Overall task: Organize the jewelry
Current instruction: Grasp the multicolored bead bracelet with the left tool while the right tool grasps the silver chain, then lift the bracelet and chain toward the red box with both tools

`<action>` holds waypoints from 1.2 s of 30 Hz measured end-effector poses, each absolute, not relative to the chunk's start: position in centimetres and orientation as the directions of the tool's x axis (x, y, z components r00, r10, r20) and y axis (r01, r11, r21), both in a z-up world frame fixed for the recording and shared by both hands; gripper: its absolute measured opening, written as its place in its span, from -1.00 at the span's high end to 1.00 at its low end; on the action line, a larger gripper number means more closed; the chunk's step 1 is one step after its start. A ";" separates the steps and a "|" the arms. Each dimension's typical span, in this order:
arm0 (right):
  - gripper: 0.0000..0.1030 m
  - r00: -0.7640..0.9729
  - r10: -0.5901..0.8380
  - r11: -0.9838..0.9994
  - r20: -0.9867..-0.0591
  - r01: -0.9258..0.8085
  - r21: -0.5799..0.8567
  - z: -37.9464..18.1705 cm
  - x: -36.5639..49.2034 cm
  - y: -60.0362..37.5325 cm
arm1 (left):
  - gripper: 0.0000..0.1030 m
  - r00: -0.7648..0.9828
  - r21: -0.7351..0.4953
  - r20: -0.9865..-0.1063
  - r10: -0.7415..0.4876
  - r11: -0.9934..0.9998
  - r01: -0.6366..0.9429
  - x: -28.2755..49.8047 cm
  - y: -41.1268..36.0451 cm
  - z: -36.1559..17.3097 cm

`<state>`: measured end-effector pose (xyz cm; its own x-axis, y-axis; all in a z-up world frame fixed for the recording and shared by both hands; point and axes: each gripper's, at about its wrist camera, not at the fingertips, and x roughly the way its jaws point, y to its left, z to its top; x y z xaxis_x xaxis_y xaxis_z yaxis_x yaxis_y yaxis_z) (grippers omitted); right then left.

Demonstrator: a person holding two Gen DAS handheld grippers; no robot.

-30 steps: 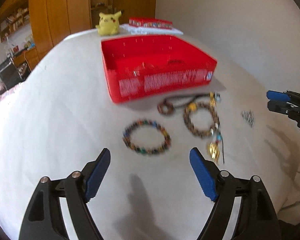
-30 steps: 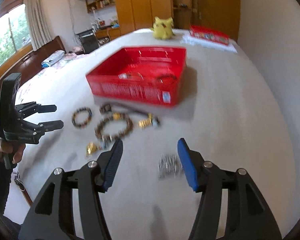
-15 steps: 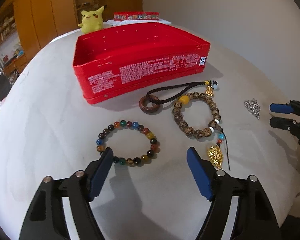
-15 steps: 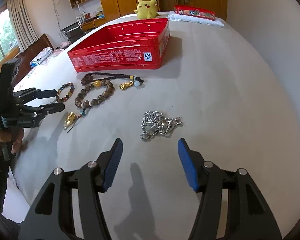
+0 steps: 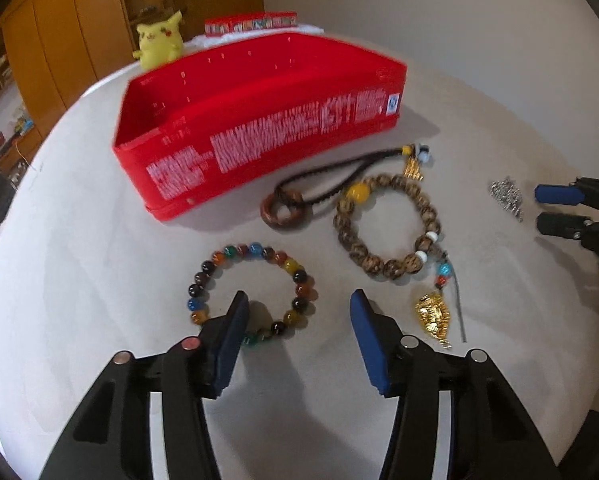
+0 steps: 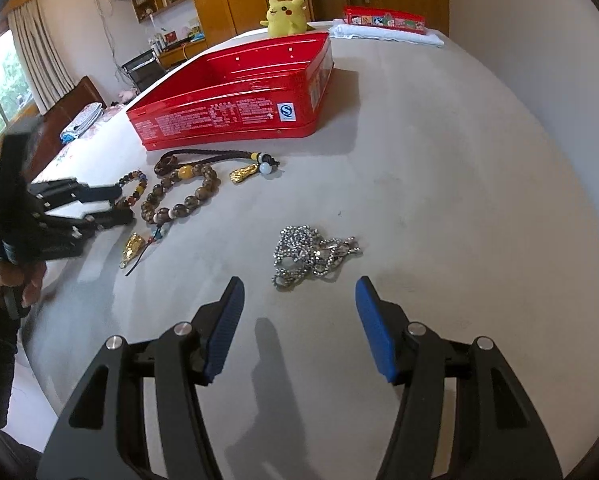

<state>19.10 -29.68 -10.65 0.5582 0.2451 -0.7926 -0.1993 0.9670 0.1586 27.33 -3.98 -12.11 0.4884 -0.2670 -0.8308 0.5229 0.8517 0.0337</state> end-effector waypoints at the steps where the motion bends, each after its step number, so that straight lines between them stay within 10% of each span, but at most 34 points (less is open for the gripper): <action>1: -0.12 0.559 0.243 0.967 -0.793 -0.200 0.156 -10.6 19.0 -29.7 | 0.02 0.486 0.025 -0.831 -0.272 0.854 0.520 27.4 -3.9 -12.1; 8: -0.17 0.561 0.240 0.968 -0.792 -0.197 0.154 -10.9 19.1 -29.8 | 0.81 0.509 0.019 -0.831 -0.223 0.904 0.427 26.8 -2.1 -11.8; 20: -0.32 0.567 0.182 0.972 -0.803 -0.225 0.061 -12.0 21.1 -28.2 | 0.85 0.538 -0.033 -0.813 -0.225 0.939 0.343 26.0 -1.1 -12.0; 25: 0.13 0.578 0.167 0.968 -0.798 -0.250 0.022 -12.2 21.8 -27.6 | 0.85 0.540 -0.044 -0.809 -0.231 0.941 0.336 25.9 -1.0 -12.0; 27: 0.62 0.574 0.180 0.964 -0.799 -0.263 0.029 -12.2 21.9 -27.5 | 0.85 0.541 -0.055 -0.807 -0.236 0.942 0.330 25.9 -0.9 -12.0; 36: 0.74 0.564 0.228 0.956 -0.794 -0.286 0.071 -11.2 21.3 -27.4 | 0.86 0.546 -0.080 -0.796 -0.260 0.941 0.330 25.0 -0.8 -11.1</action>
<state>21.31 -27.37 -11.16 0.5642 0.2277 -0.7936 -0.2858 0.9557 0.0710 25.04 -0.81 -11.08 0.5461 -0.2595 -0.7965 0.3301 0.9405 -0.0801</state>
